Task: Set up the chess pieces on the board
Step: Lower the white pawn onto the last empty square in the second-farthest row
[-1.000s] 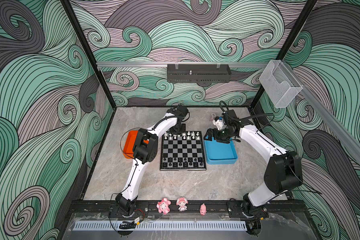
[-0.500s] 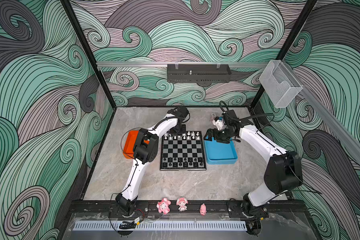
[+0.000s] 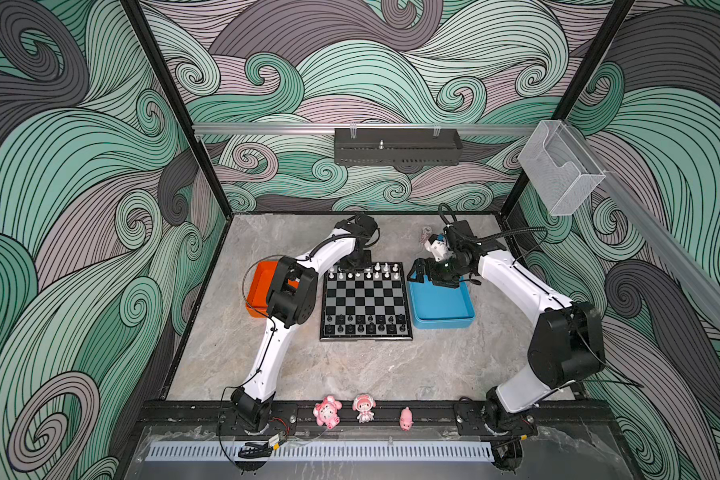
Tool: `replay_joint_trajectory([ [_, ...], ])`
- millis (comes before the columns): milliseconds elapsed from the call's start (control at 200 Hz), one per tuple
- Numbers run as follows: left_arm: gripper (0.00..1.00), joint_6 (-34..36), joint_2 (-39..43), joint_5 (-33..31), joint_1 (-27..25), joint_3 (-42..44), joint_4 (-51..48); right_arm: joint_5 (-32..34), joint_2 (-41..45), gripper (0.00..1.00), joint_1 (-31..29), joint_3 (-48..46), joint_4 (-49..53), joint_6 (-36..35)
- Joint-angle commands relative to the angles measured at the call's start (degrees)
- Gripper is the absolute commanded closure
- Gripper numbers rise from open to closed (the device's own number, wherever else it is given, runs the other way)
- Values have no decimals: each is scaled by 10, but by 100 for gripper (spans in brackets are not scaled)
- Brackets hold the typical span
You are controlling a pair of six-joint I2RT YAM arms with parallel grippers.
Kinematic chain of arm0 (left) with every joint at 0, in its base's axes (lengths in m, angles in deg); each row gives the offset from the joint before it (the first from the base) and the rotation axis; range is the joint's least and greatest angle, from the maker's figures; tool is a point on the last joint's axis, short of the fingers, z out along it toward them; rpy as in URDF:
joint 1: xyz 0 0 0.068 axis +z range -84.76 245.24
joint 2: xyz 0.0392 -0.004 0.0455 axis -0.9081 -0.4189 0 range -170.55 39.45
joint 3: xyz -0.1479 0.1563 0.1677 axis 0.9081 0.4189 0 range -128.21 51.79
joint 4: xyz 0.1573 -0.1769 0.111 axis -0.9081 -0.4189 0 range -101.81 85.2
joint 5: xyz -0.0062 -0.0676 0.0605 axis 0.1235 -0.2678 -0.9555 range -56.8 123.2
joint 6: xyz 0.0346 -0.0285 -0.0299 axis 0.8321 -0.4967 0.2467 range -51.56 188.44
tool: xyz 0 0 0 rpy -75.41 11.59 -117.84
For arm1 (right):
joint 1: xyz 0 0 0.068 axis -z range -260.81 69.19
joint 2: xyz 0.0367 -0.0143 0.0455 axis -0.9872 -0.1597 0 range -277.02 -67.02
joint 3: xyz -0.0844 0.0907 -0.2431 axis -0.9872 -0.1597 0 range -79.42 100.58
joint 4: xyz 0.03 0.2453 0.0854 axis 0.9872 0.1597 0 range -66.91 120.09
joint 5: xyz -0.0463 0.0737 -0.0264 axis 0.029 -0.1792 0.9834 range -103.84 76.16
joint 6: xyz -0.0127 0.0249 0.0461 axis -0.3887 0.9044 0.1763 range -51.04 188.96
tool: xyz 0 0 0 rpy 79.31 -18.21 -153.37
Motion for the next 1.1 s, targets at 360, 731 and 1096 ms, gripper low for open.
replay_joint_trajectory([
  [360, 90, -13, -10, 6, -4, 2, 4, -7, -7, 1, 3, -4, 4, -6],
  [731, 90, -11, -8, 7, -4, 6, 2, -8, -7, 1, 4, -4, 3, -6],
  [1096, 89, -12, -2, 10, -5, 17, 9, -7, -7, 1, 4, -5, 2, -5],
])
